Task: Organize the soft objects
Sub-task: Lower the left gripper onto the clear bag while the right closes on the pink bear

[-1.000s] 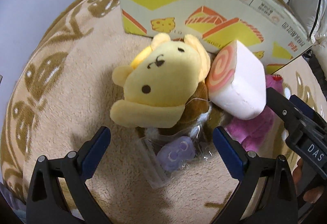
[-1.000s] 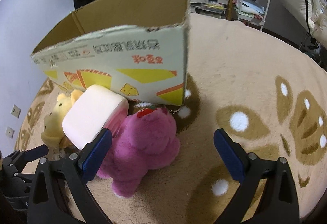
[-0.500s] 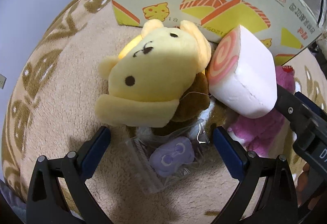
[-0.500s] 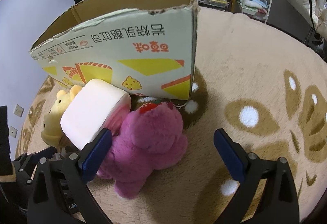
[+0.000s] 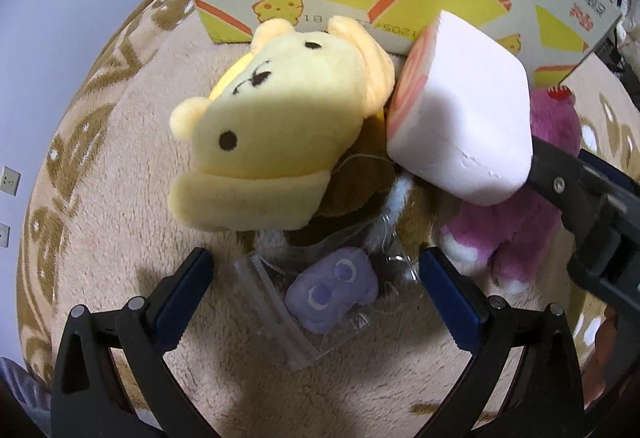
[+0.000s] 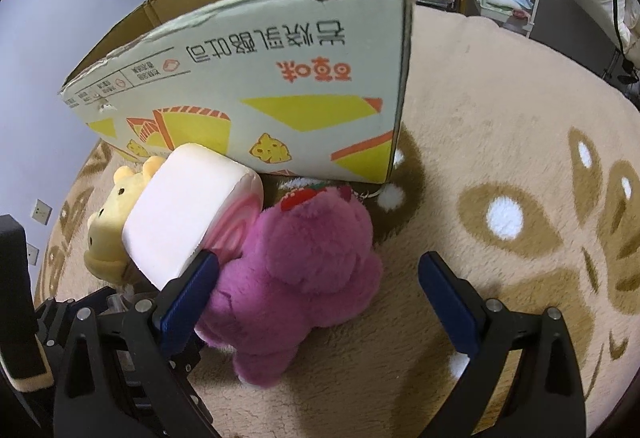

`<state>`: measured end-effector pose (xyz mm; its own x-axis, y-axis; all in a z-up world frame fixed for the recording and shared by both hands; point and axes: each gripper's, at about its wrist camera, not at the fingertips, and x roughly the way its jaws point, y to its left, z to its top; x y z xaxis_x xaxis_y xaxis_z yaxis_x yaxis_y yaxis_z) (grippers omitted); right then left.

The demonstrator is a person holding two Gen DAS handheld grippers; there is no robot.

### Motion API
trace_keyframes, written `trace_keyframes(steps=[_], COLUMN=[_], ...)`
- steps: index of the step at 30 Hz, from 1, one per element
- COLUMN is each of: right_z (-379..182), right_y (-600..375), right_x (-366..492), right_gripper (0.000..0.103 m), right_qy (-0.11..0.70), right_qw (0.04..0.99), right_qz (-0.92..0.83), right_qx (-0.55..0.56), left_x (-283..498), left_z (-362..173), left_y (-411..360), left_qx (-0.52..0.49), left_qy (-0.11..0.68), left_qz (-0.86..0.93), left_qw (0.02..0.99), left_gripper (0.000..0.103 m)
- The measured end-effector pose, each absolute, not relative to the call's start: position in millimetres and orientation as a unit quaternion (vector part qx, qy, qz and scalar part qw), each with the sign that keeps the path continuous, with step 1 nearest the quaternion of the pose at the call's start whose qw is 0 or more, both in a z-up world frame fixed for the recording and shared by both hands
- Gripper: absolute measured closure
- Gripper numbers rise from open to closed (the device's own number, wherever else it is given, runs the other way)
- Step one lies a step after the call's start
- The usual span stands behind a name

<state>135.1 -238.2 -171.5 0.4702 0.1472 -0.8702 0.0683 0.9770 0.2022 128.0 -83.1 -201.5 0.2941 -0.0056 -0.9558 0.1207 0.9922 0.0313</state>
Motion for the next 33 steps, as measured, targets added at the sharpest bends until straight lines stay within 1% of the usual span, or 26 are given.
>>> trace_keyframes(steps=[4,8,12,15,19,21,23,26,30,33], right_z=[-175,-176,-174,-173,-172,-172,-173,-176,-180,-181], right_y=[-241,-245,-241,-235,-235,-235,-233,-228,-216,-218], right_x=[136,136,133,131,130,129,128,126,124,126], right_gripper=[0.0,0.0,0.0,0.002,0.01,0.011,0.011,0.01,0.01,0.01], right_qy=[0.516,0.519,0.514,0.51,0.516,0.518,0.521,0.527,0.534,0.535], right_qw=[0.849,0.845,0.849,0.854,0.848,0.846,0.845,0.842,0.842,0.841], right_qz=[0.024,0.024,0.031,0.029,0.036,0.036,0.038,0.041,0.037,0.036], right_qx=[0.114,0.126,0.118,0.099,0.117,0.12,0.116,0.108,0.065,0.072], left_x=[121,117,113,109,104,102,103,104,112,117], left_z=[-203,-200,-194,-189,-182,-180,-177,-178,-182,-187], left_y=[-83,-87,-94,-96,-98,-96,-93,-88,-82,-84], left_qx=[0.053,0.057,0.065,0.074,0.079,0.073,0.069,0.056,0.049,0.059], left_qy=[0.59,0.589,0.579,0.571,0.564,0.564,0.564,0.573,0.583,0.595], left_qz=[-0.038,-0.045,-0.046,-0.05,-0.058,-0.06,-0.059,-0.064,-0.072,-0.086], left_qw=[0.805,0.805,0.812,0.816,0.82,0.82,0.821,0.815,0.808,0.797], left_gripper=[0.008,0.018,0.025,0.029,0.035,0.038,0.047,0.047,0.045,0.036])
